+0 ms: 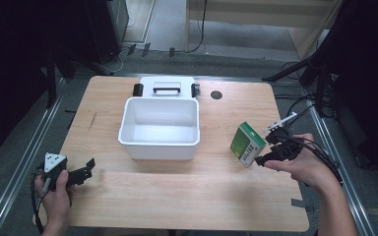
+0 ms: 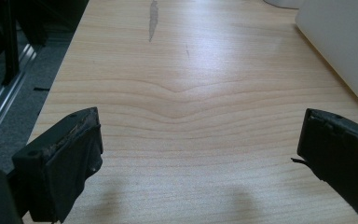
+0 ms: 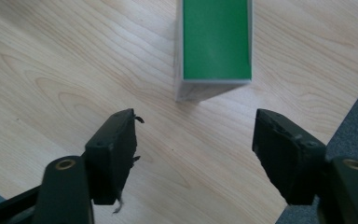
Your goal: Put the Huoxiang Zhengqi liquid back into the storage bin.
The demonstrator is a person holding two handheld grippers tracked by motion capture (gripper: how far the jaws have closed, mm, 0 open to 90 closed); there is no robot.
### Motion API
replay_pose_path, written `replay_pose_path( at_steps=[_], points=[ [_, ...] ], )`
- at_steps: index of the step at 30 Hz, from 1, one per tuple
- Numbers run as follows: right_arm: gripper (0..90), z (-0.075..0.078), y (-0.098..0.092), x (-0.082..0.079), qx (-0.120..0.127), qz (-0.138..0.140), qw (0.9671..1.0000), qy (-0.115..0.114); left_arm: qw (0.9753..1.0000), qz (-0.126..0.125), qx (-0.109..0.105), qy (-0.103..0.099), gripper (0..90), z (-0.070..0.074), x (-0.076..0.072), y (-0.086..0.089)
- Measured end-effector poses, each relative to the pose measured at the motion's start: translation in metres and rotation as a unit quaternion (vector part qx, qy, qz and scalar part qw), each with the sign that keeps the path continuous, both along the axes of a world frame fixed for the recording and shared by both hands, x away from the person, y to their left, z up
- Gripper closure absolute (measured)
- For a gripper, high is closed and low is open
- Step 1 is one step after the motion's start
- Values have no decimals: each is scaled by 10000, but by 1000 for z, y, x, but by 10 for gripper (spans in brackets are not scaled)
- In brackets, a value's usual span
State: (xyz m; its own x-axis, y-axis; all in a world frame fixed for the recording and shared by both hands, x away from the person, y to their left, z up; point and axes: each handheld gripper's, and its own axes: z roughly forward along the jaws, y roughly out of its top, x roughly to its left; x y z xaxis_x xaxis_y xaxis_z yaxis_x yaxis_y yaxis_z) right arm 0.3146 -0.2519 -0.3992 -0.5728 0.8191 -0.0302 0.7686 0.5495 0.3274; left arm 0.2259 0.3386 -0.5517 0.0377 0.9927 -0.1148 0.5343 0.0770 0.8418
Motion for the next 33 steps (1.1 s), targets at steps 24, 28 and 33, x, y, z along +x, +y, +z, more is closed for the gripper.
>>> replay_pose_path(
  at_steps=[24,28,33],
  points=[
    [397,13,26,38,-272,79,9994,212,10000,-10,16,16,9,0,0,0],
    [435,12,28,44,-233,65,9994,255,10000,-12,18,15,9,0,0,0],
    [496,11,31,50,-186,126,9991,365,10000,-11,17,13,8,0,1,-1]
  ],
)
